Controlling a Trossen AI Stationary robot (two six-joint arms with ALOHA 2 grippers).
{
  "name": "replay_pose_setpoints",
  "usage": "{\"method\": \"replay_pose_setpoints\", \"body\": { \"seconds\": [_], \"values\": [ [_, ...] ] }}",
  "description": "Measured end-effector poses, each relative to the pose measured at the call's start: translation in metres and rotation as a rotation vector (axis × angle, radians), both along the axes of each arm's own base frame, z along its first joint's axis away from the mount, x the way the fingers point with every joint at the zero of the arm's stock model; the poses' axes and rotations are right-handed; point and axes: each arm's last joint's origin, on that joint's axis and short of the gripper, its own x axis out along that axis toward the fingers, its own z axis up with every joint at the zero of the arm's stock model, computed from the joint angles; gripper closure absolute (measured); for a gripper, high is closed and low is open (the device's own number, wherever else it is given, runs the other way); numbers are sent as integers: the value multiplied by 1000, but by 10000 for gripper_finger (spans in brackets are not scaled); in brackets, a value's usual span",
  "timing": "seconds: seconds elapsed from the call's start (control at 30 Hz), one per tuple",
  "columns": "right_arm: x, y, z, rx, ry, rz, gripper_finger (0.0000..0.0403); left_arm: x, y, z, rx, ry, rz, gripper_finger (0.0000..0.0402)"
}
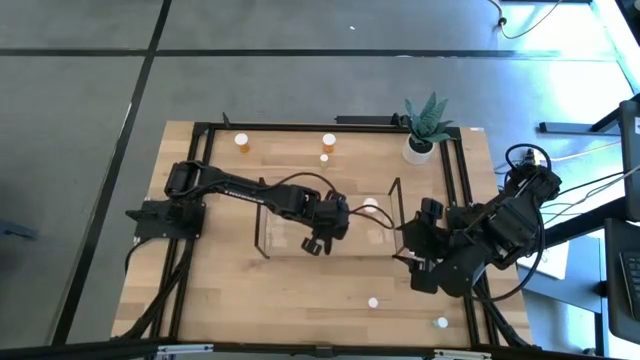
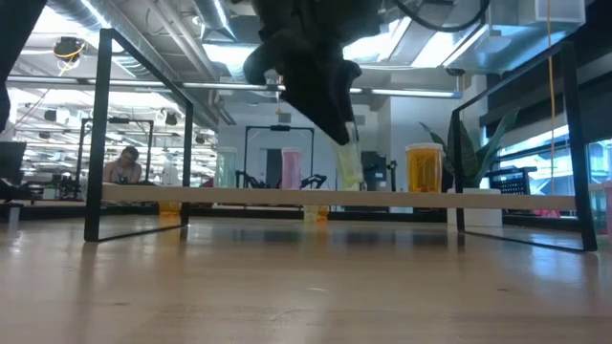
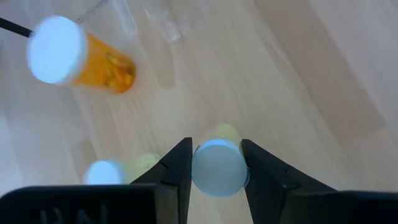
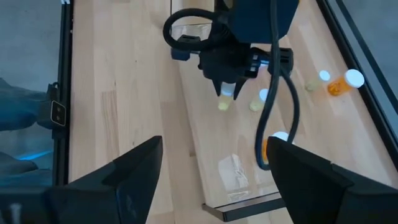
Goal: Pick and place medicine bottles onto shelf by color
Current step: Put the bottom yellow pill bottle on the shelf aligned with the other yellow pill bottle
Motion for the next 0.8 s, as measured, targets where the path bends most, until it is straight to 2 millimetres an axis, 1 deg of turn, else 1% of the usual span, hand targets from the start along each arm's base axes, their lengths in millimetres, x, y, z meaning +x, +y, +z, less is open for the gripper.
{"method": "replay_pose_setpoints", "body": {
  "seconds": [0.1, 0.27, 0.8],
  "values": [
    [0, 0, 0, 0, 0, 0, 114, 0, 0, -3, 10, -3, -16, 299],
    [0, 0, 0, -1, 1, 2, 114, 2, 0, -2, 11, -26, -20, 299],
    [2, 2, 2, 30, -26, 3, 114, -1, 1, -4, -1, 9, 6, 299]
  ]
}}
